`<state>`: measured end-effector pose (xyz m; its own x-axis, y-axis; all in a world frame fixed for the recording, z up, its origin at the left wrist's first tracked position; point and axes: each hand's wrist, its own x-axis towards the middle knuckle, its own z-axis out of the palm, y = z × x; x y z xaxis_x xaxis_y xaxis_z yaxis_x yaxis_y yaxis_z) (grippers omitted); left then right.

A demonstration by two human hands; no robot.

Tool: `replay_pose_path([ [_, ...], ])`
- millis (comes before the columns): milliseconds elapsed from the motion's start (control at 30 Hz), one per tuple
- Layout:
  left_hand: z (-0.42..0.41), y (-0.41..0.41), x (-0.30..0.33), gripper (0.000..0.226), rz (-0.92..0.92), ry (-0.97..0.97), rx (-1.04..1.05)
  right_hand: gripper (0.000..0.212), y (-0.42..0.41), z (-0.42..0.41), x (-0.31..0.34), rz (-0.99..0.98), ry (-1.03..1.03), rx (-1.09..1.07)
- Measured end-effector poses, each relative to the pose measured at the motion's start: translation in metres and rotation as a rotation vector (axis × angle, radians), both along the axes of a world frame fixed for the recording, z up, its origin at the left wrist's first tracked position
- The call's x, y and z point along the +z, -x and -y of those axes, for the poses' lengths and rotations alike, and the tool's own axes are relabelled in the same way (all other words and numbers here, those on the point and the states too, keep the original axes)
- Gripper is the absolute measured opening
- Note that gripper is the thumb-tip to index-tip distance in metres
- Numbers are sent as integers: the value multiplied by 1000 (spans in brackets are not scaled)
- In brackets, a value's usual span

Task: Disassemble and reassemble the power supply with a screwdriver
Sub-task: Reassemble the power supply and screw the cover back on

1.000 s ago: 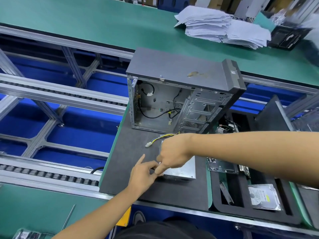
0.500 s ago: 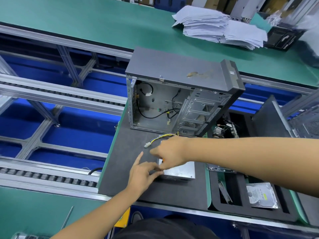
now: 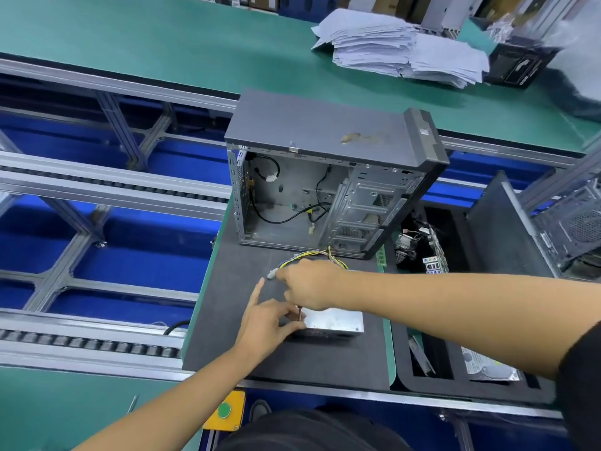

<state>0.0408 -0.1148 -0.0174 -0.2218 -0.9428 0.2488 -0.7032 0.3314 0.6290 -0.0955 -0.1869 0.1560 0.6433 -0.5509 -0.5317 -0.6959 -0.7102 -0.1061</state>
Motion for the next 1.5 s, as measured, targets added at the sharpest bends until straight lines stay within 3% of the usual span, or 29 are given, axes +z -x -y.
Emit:
replay_pose_path([
  [67,6,-1,4,18,32,-51,-37,15,3,5,5,53,-10,-120],
  [233,30,15,25,37,-34,-106,-20,10,43,36,35,92,59,-333],
  [367,68,54,50,23,152,-54,35,13,105,61,53,127,153,-525],
  [500,103,109,65,27,292,-68,-141,16,160,67,44,200,202,-736],
  [600,126,146,68,25,509,-70,-263,14,189,61,24,226,171,-846],
  [733,144,174,61,21,687,-191,-345,13,217,46,-1,266,173,-928],
  [800,153,175,62,13,596,-202,-366,11,227,40,-12,301,151,-970],
  [900,168,149,73,14,218,-278,-337,7,240,34,-23,413,113,-1063],
  [967,170,114,79,15,71,-385,-302,7,244,35,-25,524,80,-1117],
  [1100,144,59,78,21,150,-414,-290,13,239,41,-26,696,43,-1134],
  [1267,102,29,60,32,158,-511,-223,14,219,46,-29,779,-37,-1087],
  [1500,87,32,46,17,162,-497,-205,14,195,45,-26,796,-60,-1031],
])
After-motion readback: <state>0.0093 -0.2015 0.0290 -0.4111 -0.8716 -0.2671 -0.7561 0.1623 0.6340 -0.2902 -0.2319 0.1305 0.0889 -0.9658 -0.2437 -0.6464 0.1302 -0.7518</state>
